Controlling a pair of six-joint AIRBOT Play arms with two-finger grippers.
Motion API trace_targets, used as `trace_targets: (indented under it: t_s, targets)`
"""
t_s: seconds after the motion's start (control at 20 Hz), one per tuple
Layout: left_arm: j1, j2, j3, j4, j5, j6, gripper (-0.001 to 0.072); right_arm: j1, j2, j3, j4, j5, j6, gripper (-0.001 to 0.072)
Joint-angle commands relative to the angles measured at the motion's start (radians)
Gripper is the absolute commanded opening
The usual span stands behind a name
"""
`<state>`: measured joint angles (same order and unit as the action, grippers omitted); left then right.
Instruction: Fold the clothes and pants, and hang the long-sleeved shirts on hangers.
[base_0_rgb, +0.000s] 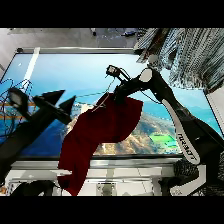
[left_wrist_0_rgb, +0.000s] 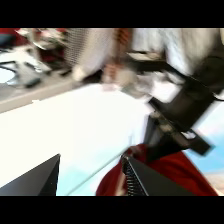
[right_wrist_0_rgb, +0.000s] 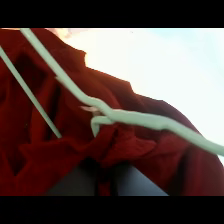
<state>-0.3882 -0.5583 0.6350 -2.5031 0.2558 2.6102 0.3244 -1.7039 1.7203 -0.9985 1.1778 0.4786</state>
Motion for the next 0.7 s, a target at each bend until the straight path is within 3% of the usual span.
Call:
trace_targets:
  t_s: [0.0,0.15,0.35,0.65]
  targets:
    - [0.149,0.05,-0.05,0.178,0.147,-0.276,0.0475,-0.001,0.055,0.001,-0.114,-0.024,0.109,0.0033]
    - [0.203,-0.023,-0.142,0.151,0.224,-0.274,0.0472,0.0,0.092,0.002,-0.133,-0.023,0.162,0.0033]
    - [0.09,-0.24,-0.165,-0.098,0.168,-0.016,0.0472,0.002,0.109,0.001,-0.131,-0.004,0.198,0.0033]
    - [-0.069,-0.534,-0.041,-0.098,0.056,0.036,0.0472,0.003,0.109,0.001,-0.13,0.065,0.213,0.0034]
